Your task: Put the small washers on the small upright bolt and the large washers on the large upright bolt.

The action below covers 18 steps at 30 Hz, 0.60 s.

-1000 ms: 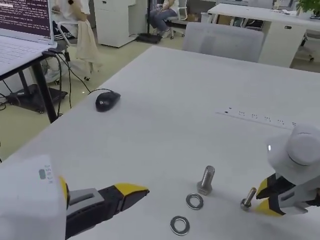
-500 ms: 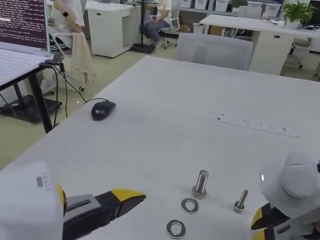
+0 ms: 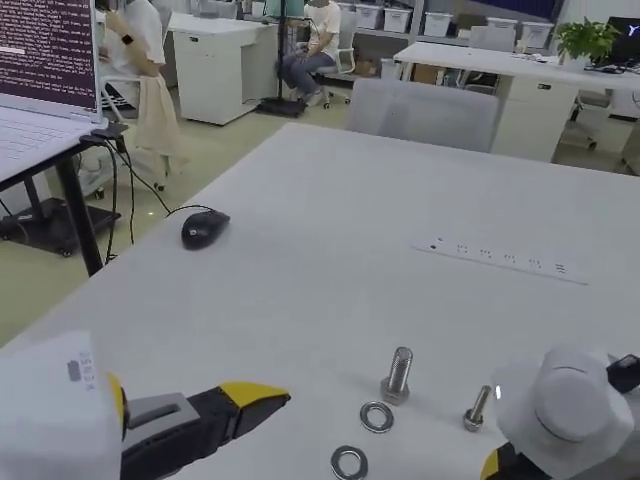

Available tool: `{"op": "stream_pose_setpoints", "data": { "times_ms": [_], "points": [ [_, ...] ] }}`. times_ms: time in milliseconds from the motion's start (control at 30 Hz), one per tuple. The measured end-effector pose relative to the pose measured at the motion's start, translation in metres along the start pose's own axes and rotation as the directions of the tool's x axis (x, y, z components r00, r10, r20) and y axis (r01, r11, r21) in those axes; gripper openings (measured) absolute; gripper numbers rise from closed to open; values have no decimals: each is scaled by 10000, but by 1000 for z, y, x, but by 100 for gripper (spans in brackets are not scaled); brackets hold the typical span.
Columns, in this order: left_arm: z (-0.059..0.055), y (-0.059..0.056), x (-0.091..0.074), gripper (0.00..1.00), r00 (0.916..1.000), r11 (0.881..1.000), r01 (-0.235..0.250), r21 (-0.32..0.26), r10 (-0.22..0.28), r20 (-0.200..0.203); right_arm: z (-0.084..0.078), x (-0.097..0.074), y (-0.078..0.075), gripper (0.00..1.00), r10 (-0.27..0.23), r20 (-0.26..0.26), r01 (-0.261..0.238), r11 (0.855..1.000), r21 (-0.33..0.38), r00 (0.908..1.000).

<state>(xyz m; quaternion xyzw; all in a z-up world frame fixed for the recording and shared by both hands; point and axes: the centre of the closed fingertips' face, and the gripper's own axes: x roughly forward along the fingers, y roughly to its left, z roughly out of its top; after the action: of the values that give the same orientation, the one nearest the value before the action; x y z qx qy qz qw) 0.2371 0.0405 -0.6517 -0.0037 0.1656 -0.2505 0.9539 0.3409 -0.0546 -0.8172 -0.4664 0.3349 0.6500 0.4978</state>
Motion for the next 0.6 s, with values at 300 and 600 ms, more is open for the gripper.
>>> {"op": "stream_pose_setpoints", "data": {
  "times_ms": [300,600],
  "points": [
    [1,6,-1,56,9998,9999,-147,-88,148,116,19,8,3,18,348,-5,-348,9980,-532,9994],
    [1,12,0,56,9994,9994,-291,-175,295,188,36,20,4,20,531,103,-518,9940,-961,9985]
  ]
}}
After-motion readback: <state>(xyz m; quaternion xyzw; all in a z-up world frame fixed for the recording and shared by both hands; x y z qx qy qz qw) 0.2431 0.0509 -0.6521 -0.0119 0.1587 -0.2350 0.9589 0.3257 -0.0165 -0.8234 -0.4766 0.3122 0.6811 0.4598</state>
